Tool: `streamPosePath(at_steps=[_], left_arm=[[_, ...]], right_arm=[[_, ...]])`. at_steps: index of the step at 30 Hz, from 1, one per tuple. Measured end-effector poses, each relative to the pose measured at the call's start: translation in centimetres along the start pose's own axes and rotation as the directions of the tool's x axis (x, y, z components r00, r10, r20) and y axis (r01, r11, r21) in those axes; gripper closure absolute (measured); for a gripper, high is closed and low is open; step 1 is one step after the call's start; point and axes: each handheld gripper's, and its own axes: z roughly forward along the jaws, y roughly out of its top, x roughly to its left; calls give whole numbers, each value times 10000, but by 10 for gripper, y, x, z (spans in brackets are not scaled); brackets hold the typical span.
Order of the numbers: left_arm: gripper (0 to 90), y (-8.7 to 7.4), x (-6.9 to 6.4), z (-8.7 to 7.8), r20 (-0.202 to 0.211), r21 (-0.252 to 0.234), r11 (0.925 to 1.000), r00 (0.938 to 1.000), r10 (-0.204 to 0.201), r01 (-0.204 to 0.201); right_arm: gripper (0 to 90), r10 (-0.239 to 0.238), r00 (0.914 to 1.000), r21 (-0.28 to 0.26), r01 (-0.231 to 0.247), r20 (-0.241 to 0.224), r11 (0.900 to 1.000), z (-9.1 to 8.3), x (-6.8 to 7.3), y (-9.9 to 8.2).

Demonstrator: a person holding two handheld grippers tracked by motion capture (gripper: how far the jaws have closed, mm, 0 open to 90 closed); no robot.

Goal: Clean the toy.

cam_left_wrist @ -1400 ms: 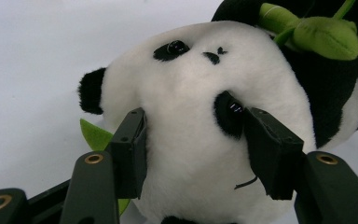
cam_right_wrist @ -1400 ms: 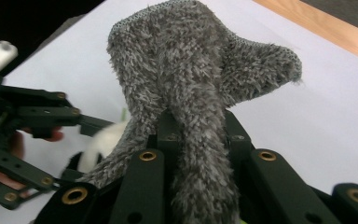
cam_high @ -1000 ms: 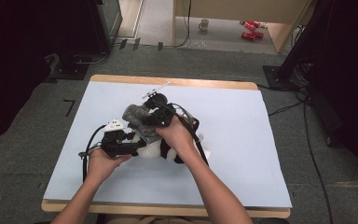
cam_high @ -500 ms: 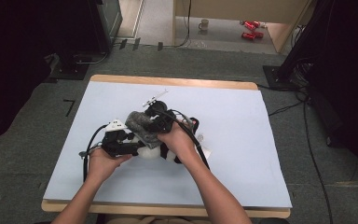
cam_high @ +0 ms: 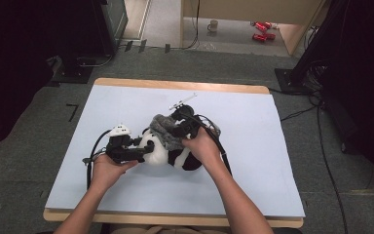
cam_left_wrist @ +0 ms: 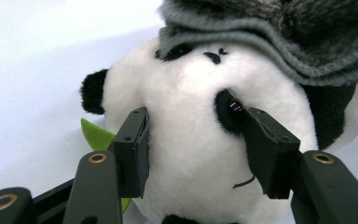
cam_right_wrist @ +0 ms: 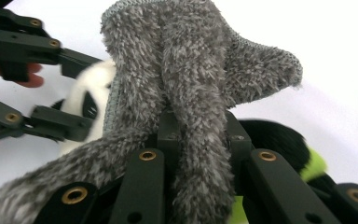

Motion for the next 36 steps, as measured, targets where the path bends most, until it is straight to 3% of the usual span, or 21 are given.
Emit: streamPosePath(at_steps=[6,10,14,19,28,36], left_arm=[[458,0,-1,-1,22,12,10000,10000,47,-47],[458,0,-1,-1,40,-10,10000,10000,41,-41],[458,0,-1,-1,18,-19,10000,10000,4,-4],[460,-1,-1,-1,-66,21,10000,10000,-14,14],[460,-1,0,-1,-75,-75,9999,9999,-89,89],[460,-1,0,-1,-71,-75,9999,9999,-87,86]], right_arm=[[751,353,9992,189,-357,199,9992,-2,-14,-4],[752,558,9984,93,-559,37,9984,-4,-21,-6],[755,462,9981,-25,-461,406,9989,-9,-22,-5],[759,694,9946,-171,-682,775,9975,-18,-26,1],[759,390,9988,-856,-363,303,9957,-34,-7,20],[759,-93,9998,-900,76,-174,9959,-20,20,41]])
